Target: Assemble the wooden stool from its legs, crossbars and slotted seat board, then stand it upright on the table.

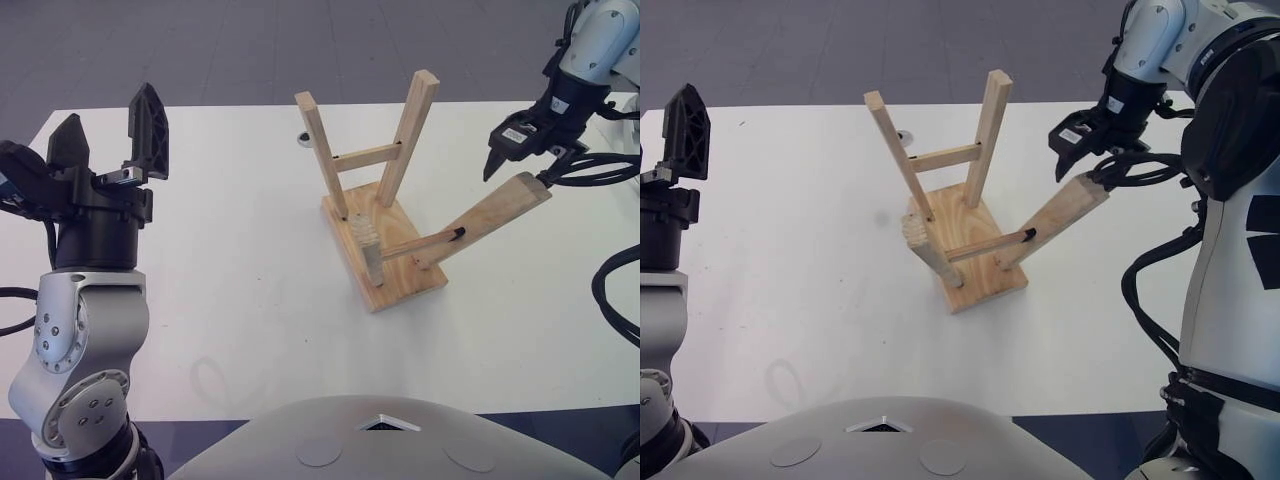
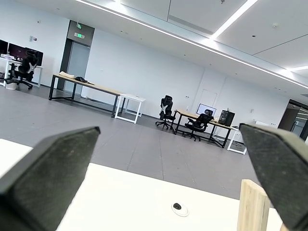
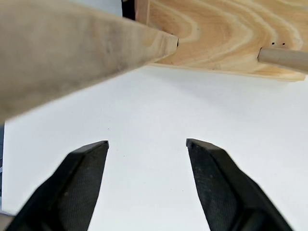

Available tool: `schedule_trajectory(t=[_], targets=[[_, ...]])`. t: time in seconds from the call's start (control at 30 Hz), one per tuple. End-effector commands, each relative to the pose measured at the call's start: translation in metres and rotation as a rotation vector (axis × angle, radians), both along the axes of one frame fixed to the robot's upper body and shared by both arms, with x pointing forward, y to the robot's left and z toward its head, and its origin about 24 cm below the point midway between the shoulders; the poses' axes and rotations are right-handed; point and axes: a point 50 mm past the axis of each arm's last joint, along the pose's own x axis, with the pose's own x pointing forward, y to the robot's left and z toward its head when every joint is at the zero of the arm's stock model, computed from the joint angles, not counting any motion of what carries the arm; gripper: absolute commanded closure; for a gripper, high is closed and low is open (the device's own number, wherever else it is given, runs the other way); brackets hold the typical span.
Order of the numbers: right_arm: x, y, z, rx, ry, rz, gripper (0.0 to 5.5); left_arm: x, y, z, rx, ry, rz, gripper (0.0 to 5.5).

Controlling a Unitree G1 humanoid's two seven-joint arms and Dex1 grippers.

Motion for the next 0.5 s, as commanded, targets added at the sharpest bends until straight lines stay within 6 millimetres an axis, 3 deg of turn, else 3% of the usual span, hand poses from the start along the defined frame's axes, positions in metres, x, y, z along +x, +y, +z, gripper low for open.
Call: schedule_trajectory(t=[0.03,0.23,0.5], targets=[[0.003,0.012,-0.007,0.092,0.025,-0.070,2.45,-0.002,-0.001,-0.001,0.000,-0.005,0.001,0.17],[0.009,0.032,-0.009,0.184,0.045,-0.128,2.45,-0.003,0.001,0.000,-0.001,-0.007,0.017,0.17],[0.000,0.006,-0.006,-0.011,0.042,-0.022,2.45,-0.004,0.000,-0.001,-0.006,-0.010,0.012,0.17]])
